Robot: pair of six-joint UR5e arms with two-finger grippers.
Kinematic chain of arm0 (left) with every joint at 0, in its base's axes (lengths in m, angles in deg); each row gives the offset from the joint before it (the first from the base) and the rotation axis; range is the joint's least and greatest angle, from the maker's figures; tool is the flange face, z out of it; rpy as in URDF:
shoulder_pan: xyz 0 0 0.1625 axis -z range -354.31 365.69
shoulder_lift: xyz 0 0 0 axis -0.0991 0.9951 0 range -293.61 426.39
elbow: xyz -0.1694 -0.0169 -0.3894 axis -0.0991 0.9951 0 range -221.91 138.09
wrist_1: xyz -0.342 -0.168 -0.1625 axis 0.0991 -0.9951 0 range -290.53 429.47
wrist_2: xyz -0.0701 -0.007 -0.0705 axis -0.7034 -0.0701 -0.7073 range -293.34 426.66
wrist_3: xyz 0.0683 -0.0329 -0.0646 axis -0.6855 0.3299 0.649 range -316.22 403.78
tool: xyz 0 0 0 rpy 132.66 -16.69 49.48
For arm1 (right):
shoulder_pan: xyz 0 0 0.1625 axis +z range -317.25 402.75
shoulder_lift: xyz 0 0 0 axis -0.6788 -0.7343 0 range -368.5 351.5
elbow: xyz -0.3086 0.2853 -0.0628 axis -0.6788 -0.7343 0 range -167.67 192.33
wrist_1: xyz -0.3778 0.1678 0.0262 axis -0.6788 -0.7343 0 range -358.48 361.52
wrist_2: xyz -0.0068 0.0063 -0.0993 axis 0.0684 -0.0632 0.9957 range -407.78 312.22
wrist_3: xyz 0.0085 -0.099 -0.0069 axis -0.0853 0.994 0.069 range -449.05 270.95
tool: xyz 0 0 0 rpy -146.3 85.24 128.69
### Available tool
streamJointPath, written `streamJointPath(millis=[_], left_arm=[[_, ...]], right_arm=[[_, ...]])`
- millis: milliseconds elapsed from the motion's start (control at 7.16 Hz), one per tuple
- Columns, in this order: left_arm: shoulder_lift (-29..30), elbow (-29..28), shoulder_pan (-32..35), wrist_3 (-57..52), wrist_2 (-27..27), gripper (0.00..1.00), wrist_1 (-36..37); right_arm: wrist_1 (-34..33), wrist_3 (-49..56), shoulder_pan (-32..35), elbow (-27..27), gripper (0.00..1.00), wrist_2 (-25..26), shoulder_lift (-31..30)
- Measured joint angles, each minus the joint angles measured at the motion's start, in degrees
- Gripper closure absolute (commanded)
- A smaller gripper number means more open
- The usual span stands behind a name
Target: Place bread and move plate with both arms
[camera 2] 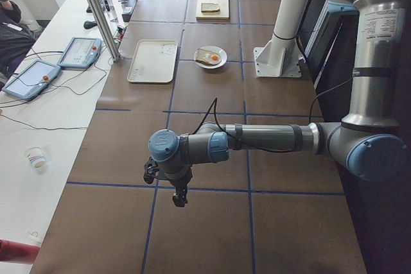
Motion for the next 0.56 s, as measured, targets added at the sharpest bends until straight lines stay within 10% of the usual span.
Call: streamJointPath(millis=[559], left_arm=[[0.02,-0.11,-0.04,0.2,-1.26,0.0,-1.17]], right_arm=[[1.06,-2.37,-3.16,2.31,0.0,-1.82,2.58]])
